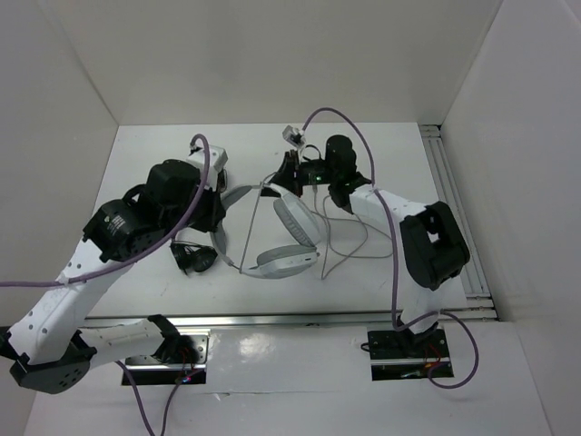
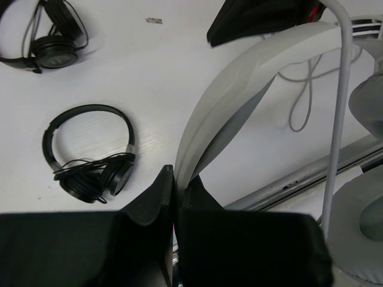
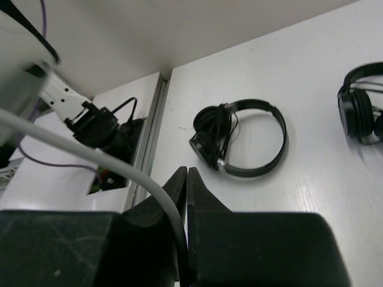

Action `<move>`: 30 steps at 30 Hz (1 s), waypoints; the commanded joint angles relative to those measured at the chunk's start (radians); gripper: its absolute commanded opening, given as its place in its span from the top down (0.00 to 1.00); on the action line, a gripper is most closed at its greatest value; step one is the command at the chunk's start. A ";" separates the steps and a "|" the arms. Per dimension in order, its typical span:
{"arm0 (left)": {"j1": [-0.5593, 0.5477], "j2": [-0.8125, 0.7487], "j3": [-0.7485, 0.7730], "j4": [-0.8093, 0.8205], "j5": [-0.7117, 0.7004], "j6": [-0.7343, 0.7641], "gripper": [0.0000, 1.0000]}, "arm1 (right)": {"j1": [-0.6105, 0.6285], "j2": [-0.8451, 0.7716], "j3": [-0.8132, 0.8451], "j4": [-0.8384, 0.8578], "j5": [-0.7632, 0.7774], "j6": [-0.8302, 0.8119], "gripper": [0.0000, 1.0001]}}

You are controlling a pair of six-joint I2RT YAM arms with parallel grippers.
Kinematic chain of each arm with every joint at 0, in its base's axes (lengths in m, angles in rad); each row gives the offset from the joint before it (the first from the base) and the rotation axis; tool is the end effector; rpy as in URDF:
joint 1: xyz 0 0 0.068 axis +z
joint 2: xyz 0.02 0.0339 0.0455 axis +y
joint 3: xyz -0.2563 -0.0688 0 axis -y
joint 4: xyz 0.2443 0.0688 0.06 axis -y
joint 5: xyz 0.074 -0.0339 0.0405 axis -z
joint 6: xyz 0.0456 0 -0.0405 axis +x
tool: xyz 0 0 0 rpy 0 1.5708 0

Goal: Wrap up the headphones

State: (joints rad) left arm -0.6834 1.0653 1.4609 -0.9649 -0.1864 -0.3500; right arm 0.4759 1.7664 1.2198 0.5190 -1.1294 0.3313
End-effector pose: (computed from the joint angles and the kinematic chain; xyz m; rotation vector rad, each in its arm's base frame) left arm 0.1591 -0.1186 0.4232 0.2487 2.1423 -0.4073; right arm 0.3395 0.2213 0.2866 -1.0566 1.4657 1.4838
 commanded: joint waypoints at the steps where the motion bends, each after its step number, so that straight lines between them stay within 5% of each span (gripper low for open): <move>1: -0.022 0.005 0.183 0.058 -0.017 -0.061 1.00 | 0.024 0.105 -0.064 0.344 0.065 0.179 0.90; 6: -0.022 0.181 0.414 0.008 -0.103 -0.084 1.00 | 0.093 0.351 -0.054 0.786 0.048 0.472 0.75; 10: 0.033 0.362 0.651 -0.076 -0.143 -0.106 1.00 | 0.093 0.572 -0.030 1.371 0.060 0.869 0.74; 18: 0.269 0.583 0.872 -0.084 -0.064 -0.135 1.00 | 0.135 0.535 -0.230 1.372 0.069 0.777 1.00; 27: 0.453 0.769 0.906 -0.008 -0.117 -0.182 1.00 | 0.187 0.251 -0.555 1.343 0.031 0.672 1.00; 30: 0.453 0.826 0.915 0.002 -0.202 -0.181 1.00 | 0.243 0.098 -0.615 1.130 0.046 0.521 1.00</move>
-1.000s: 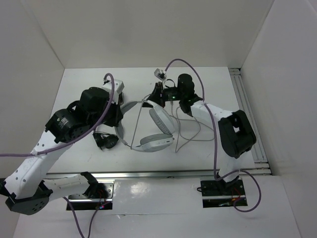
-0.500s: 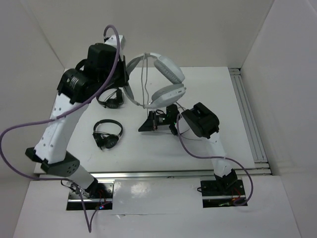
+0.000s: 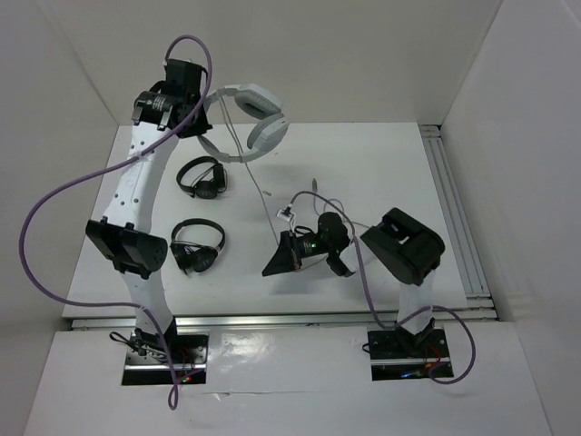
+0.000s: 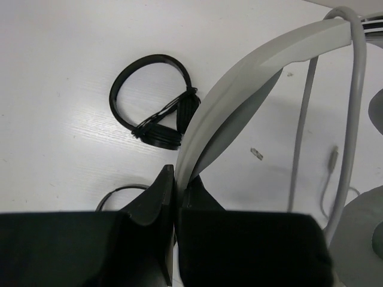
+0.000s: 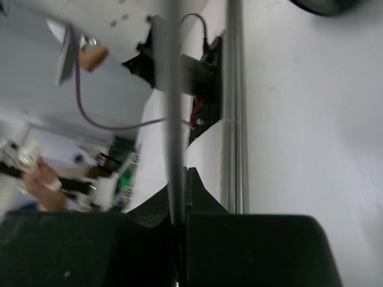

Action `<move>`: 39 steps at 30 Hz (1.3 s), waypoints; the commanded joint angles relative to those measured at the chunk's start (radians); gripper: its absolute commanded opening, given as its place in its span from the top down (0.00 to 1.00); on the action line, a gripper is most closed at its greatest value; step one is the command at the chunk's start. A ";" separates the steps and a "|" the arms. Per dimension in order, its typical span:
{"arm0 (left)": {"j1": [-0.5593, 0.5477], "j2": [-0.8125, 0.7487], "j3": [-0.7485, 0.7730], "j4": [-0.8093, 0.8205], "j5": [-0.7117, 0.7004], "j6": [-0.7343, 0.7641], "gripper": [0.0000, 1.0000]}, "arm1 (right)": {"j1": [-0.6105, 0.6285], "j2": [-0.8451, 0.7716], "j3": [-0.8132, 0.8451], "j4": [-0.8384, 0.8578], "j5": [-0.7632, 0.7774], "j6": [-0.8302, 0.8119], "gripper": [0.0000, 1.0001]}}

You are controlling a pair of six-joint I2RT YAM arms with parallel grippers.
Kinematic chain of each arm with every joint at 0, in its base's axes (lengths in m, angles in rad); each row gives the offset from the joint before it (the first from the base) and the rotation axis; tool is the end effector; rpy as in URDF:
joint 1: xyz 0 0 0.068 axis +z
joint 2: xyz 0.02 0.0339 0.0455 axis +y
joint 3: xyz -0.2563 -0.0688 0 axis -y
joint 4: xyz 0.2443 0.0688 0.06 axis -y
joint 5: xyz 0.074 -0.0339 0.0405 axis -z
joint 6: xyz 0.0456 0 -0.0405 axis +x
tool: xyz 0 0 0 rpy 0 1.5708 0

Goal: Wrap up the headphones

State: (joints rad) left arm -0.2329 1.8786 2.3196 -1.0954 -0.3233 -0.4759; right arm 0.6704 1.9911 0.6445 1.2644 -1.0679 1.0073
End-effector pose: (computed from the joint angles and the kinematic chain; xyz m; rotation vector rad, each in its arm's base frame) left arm 0.3789 -0.0750 0.4449 -0.4381 2.1420 -0.0397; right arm 0.2361 0.2382 0.1148 -0.6865 2.0030 2.0088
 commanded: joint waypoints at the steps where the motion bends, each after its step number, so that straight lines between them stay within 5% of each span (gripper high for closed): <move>1: 0.003 0.025 0.057 0.132 -0.085 -0.055 1.00 | 0.088 -0.176 -0.040 0.287 -0.006 -0.217 1.00; 2: 0.003 0.036 0.047 0.132 -0.104 -0.055 1.00 | 0.110 -0.286 -0.040 0.174 0.003 -0.286 1.00; 6: 0.003 0.074 -0.011 0.132 -0.198 -0.055 1.00 | 0.269 -0.584 0.094 -0.708 0.222 -0.732 1.00; 13: -0.022 0.103 -0.216 0.120 -0.238 -0.026 1.00 | 0.371 -0.722 0.404 -1.308 0.626 -1.045 1.00; 17: -0.080 -0.027 -0.452 0.218 -0.215 0.075 1.00 | 0.362 -0.750 0.535 -1.491 0.931 -1.171 1.00; 23: -0.201 -0.216 -0.707 0.267 -0.309 0.166 1.00 | 0.307 -0.621 0.886 -1.896 1.098 -1.306 1.00; 28: -0.276 -0.303 -0.781 0.229 -0.275 0.209 1.00 | 0.360 -0.607 0.931 -1.862 1.458 -1.374 1.00; 33: -0.425 -0.421 -0.917 0.216 -0.194 0.218 1.00 | 0.322 -0.692 0.709 -1.360 1.853 -1.475 1.00; 39: -0.587 -0.591 -1.100 0.250 -0.113 0.247 1.00 | 0.121 -0.749 0.633 -1.181 1.662 -1.422 0.97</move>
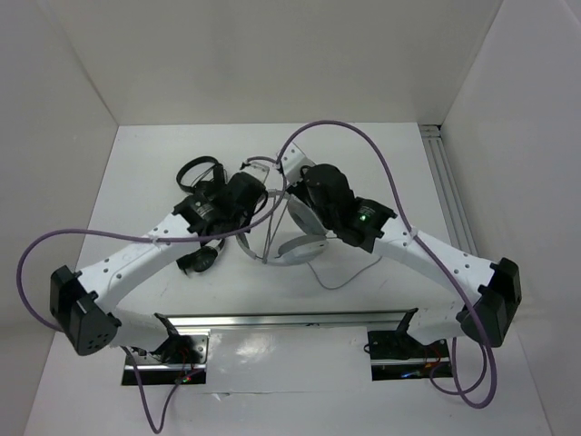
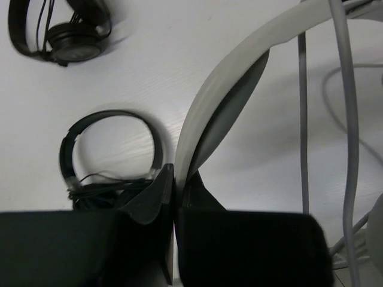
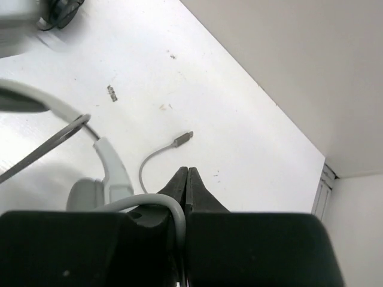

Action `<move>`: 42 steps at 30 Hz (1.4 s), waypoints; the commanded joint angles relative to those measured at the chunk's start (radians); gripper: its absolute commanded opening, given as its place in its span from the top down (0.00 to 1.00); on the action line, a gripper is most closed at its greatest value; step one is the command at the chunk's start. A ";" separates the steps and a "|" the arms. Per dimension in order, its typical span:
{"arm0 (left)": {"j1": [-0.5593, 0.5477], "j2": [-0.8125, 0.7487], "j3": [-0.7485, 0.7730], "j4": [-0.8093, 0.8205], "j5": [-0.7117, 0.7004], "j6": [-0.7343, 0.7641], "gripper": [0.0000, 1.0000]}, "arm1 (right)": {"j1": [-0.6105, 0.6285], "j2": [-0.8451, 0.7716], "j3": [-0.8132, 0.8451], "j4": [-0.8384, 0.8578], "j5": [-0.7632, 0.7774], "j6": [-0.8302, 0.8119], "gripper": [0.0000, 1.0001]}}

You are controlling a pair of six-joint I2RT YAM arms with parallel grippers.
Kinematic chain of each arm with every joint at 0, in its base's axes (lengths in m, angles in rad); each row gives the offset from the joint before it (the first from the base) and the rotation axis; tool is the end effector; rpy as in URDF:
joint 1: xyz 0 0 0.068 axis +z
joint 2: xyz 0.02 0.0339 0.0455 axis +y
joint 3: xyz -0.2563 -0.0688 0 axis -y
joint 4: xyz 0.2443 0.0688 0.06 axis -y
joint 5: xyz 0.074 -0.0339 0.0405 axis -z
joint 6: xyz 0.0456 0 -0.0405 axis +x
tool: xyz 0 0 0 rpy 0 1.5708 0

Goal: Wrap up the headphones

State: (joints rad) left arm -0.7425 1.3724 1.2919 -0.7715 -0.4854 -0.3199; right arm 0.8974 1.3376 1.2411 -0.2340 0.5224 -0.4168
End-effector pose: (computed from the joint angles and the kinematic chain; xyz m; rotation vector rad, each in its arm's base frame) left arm 0.2303 -0.1825 0.3189 0.2720 2.2836 0.0530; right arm 0.2155 0.2337 0.3622 -0.8394 1.6588 -0.1637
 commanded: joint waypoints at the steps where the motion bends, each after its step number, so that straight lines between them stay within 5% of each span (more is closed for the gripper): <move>1: -0.101 -0.107 -0.083 -0.074 0.063 0.091 1.00 | -0.126 -0.095 0.037 0.317 0.061 0.003 0.96; 8: -0.228 -0.294 -0.072 -0.129 0.140 0.113 1.00 | -0.305 -0.026 0.035 0.262 -0.230 0.107 0.96; 15: -0.242 -0.331 0.145 -0.189 0.261 0.162 1.00 | -0.414 0.046 0.099 0.157 -0.948 0.176 0.96; 20: -0.242 -0.263 0.380 -0.218 0.208 0.121 1.00 | -0.414 0.152 0.098 0.215 -1.357 0.285 0.96; 25: -0.242 -0.219 0.564 -0.207 0.218 0.041 1.00 | -0.414 0.244 -0.074 0.674 -1.447 0.607 0.71; 32: -0.242 -0.177 0.745 -0.219 0.022 -0.077 1.00 | -0.371 0.527 -0.092 1.244 -1.518 0.959 0.66; 39: -0.198 -0.133 0.814 -0.252 -0.074 -0.143 1.00 | -0.286 0.670 -0.117 1.427 -1.469 1.061 0.64; 42: -0.144 -0.113 0.857 -0.252 -0.097 -0.163 1.00 | -0.258 0.719 -0.135 1.453 -1.458 1.046 0.73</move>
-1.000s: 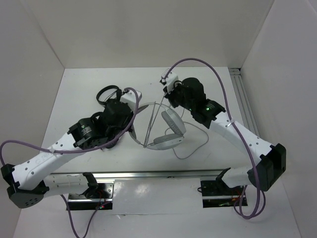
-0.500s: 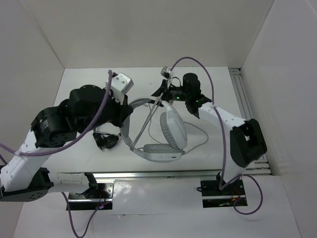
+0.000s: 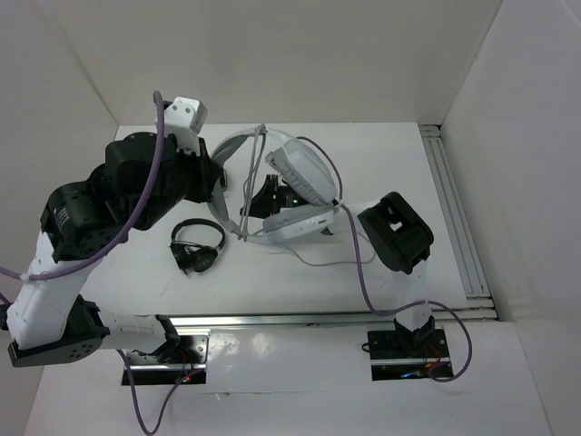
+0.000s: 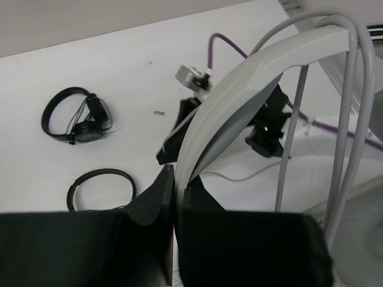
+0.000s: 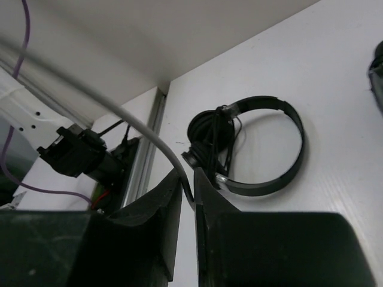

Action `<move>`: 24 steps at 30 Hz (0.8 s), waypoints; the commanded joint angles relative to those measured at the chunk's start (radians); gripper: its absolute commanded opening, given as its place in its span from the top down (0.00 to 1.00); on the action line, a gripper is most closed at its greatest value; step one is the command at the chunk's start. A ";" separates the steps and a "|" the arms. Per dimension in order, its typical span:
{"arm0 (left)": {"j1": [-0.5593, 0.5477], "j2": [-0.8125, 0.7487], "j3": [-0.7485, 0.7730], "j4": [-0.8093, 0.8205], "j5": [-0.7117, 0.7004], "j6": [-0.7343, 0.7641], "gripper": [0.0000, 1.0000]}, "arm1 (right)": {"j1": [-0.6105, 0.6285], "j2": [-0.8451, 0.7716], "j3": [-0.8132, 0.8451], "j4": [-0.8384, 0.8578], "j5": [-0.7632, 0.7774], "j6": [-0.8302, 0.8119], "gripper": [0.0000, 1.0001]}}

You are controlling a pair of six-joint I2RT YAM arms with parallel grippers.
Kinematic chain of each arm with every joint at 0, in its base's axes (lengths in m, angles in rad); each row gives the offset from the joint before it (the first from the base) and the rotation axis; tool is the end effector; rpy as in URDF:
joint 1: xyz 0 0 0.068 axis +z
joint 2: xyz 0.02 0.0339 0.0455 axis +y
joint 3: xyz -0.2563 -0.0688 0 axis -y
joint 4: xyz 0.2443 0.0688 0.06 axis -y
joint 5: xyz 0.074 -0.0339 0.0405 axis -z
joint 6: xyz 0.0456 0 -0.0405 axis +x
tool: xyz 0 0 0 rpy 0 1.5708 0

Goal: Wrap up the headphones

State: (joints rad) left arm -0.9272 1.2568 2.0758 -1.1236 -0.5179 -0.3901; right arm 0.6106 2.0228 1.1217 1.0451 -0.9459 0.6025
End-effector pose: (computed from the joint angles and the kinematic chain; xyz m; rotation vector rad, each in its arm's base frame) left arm 0.1214 -0.1242 0.5426 0.1420 1.8513 -0.4369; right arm 0.3313 0.2770 0.2042 -0.8842 1.4819 1.6029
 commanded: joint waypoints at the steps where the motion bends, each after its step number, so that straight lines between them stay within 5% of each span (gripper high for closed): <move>1: 0.054 0.003 0.073 0.100 -0.065 -0.093 1.00 | 0.029 0.045 -0.029 0.217 0.010 0.039 0.82; 4: 0.120 0.038 0.095 0.100 -0.100 -0.093 1.00 | 0.054 0.054 -0.072 0.341 0.019 0.098 1.00; 13: 0.573 0.263 0.060 0.179 0.164 -0.075 1.00 | 0.179 -0.351 -0.531 0.337 0.183 -0.064 1.00; 17: 0.556 0.323 -0.009 0.205 0.032 -0.084 1.00 | 0.270 -0.557 -0.516 -0.019 0.112 -0.258 1.00; 19: 0.522 0.332 -0.048 0.205 -0.091 -0.096 1.00 | 0.337 -0.626 -0.427 -0.370 0.087 -0.433 1.00; 20: 0.522 0.342 -0.104 0.205 -0.120 -0.096 1.00 | 0.362 -0.694 -0.366 -0.593 0.155 -0.492 1.00; 24: 0.502 0.342 -0.256 0.214 -0.134 -0.105 1.00 | 0.423 -0.832 -0.271 -0.945 0.349 -0.670 1.00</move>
State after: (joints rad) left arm -0.4305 1.6253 1.8751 -1.0657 -0.5491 -0.4267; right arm 0.9913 1.2884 0.7837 0.5331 -0.6895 0.1516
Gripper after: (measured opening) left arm 0.115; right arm 0.033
